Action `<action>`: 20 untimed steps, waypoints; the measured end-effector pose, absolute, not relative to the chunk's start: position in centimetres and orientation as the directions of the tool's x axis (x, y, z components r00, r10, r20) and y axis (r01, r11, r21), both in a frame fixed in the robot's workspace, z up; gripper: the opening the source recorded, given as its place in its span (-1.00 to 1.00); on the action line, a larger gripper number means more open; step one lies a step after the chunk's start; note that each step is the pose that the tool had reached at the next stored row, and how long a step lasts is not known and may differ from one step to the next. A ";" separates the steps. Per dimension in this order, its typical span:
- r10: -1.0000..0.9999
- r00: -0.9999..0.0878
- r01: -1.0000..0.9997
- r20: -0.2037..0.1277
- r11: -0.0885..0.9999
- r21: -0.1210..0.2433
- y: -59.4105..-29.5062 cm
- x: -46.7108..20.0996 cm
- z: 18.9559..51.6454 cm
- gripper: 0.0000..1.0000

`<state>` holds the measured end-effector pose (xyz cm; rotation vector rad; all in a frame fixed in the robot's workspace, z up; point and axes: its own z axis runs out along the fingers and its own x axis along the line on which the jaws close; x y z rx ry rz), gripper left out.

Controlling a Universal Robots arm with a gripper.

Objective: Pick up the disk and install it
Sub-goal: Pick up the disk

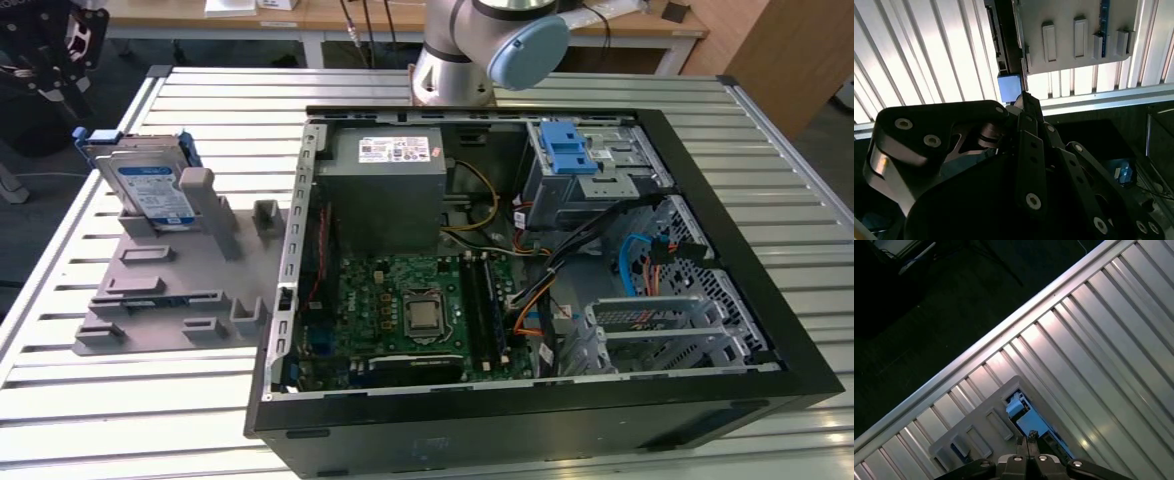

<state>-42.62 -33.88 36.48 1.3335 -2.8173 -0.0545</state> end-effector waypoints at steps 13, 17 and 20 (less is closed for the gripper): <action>-0.827 -0.562 -0.826 0.007 0.562 0.042 -33.9 -42.6 36.5 -0.79; -0.844 -0.536 -0.844 0.006 0.536 0.041 -33.9 -42.6 36.5 -0.79; -0.860 -0.511 -0.859 0.005 0.511 0.040 -33.9 -42.6 36.5 -0.79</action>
